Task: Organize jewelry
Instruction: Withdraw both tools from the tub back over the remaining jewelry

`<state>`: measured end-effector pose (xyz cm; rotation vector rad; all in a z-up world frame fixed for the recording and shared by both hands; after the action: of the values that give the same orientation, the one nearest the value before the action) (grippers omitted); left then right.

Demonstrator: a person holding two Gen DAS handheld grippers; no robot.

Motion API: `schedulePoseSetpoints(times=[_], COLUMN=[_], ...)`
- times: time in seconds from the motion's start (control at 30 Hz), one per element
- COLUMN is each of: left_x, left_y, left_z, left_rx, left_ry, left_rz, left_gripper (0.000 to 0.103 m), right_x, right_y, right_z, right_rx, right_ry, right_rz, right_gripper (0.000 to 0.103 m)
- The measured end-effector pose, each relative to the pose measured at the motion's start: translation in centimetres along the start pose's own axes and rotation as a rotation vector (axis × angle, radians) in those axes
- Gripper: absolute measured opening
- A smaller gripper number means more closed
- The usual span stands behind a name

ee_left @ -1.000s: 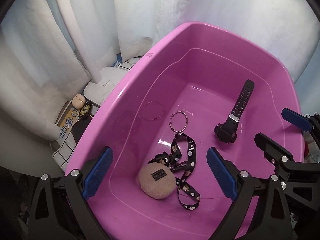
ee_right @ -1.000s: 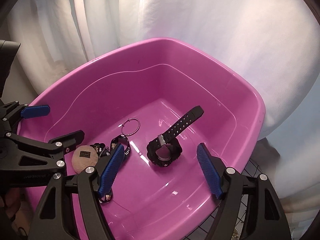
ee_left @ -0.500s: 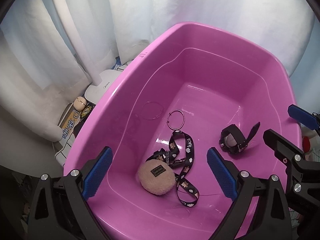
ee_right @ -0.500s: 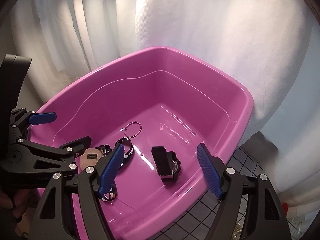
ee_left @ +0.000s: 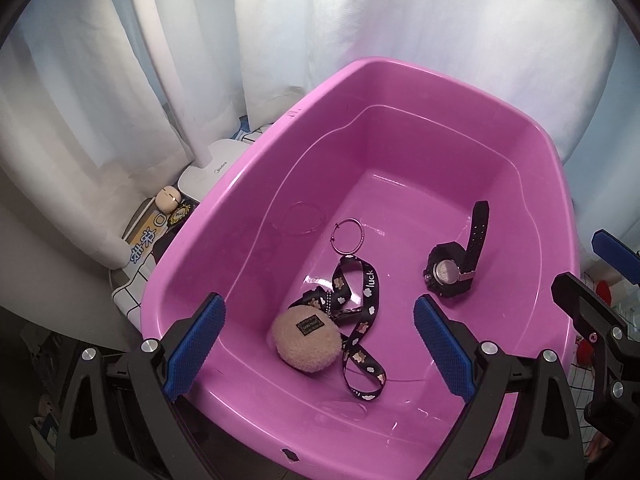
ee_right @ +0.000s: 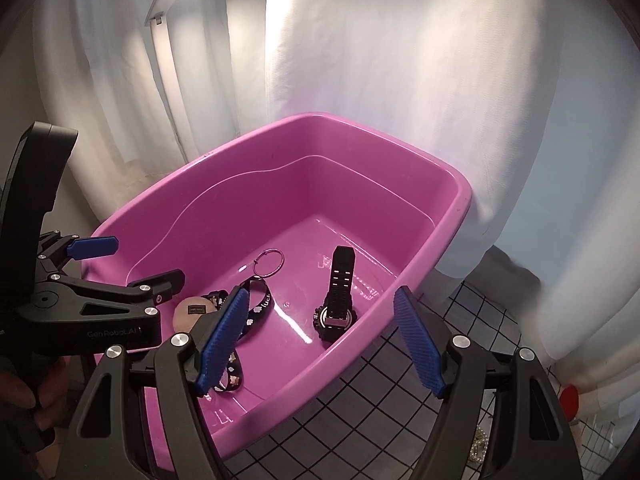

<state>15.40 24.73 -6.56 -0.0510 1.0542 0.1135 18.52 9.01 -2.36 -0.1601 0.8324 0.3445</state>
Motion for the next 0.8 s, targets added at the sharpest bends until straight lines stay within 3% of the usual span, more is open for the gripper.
schedulePoseSetpoints(times=[0.4,0.8], left_x=[-4.5,-9.2], left_y=[-4.9,-15.2], left_z=[-1.7,-5.3], left_rx=[0.06,0.167], left_ry=[-0.077,-0.172], left_rz=[-0.076,-0.296], left_gripper=[0.094,0.095], right_x=[-6.1,-13.9], right_y=[-4.1,-16.2], right_z=[-5.2,-19.4], right_rx=[0.123,0.407], right_ry=[-0.065,-0.044], right_rz=[-0.014,-0.228], right_gripper=[0.072,0.072])
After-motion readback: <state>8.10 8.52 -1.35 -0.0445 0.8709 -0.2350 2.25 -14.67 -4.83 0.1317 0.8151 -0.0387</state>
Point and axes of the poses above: each gripper's, at about its wrist camera, not at the fingertips, and x roughly the way its jaws point, y to its left, z to its top, the point moved 4 cm from there along x, roughly the way its jaws point, and after that the axes turned 2 degrees about -x, right-handed, at the moved point
